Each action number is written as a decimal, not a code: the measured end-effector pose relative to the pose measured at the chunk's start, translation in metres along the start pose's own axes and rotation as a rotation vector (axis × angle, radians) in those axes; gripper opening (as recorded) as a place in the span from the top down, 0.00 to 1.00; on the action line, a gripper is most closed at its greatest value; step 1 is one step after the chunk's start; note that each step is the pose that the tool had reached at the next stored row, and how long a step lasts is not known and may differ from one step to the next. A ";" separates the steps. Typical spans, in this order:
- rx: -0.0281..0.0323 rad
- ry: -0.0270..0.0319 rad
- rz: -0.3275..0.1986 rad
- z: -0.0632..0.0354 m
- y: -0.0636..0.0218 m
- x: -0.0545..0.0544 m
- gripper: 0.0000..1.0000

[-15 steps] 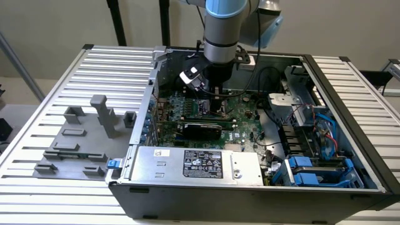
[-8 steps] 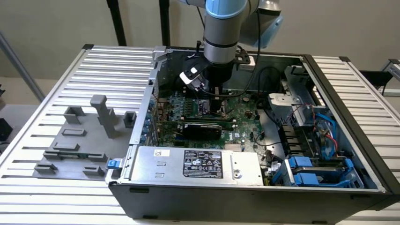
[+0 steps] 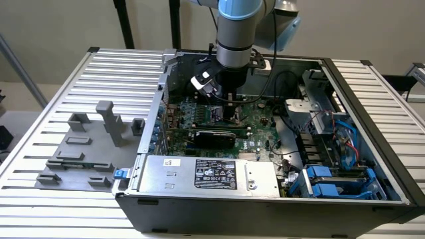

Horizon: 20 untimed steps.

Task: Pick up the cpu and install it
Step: 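Place the cpu into insertion slot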

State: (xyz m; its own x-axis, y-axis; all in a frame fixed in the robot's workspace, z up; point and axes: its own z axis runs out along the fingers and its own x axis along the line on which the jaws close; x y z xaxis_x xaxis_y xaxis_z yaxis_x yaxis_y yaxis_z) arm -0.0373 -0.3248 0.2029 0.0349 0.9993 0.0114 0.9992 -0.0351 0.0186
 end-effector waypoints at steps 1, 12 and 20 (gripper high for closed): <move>-0.0002 -0.0001 0.002 0.0000 -0.0001 0.000 0.45; -0.0125 0.0005 0.006 0.0013 -0.0016 0.000 0.45; -0.0154 0.0007 0.007 0.0027 -0.0038 0.002 0.45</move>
State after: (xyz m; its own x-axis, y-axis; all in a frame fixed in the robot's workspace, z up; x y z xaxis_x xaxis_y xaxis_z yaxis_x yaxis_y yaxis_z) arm -0.0409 -0.3222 0.2001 0.0416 0.9991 0.0122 0.9985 -0.0420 0.0340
